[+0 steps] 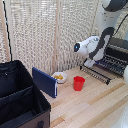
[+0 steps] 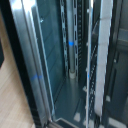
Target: Gently stretch your hand towards the oven tray's handle, obtaining a firm grip, and draw it cautiously out of the oven. Transition your grip to the hot dog bowl, gingerly seizing the edge, and elevate it from the surface. Hover the bowl over the tray, delicately lower it, and temper your grip, establishing the bowl's equilibrium.
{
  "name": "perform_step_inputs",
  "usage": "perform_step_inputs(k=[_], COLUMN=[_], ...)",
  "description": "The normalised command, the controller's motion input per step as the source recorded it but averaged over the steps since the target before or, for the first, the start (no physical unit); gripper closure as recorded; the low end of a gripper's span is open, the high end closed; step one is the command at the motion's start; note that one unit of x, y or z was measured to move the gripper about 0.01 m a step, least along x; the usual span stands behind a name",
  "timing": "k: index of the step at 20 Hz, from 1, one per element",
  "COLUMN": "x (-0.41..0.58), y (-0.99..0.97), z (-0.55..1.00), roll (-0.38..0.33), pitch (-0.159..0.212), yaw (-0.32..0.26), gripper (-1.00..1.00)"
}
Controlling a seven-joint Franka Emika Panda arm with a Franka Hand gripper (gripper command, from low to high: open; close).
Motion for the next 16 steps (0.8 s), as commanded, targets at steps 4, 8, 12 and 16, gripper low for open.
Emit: perform_step_inputs(k=[4, 8, 12, 16], x=[0.078, 0.159, 0.125, 0.029], y=[-0.54, -0.42, -0.35, -0.3], z=[0.19, 0.1, 0.06, 0.06], roll=[-0.026, 0.002, 0.016, 0.0], pitch=[0.094, 0.104, 0.055, 0.018], yaw=[0.057, 0.046, 0.005, 0.0], gripper=[-1.0, 1.0, 1.0, 1.0])
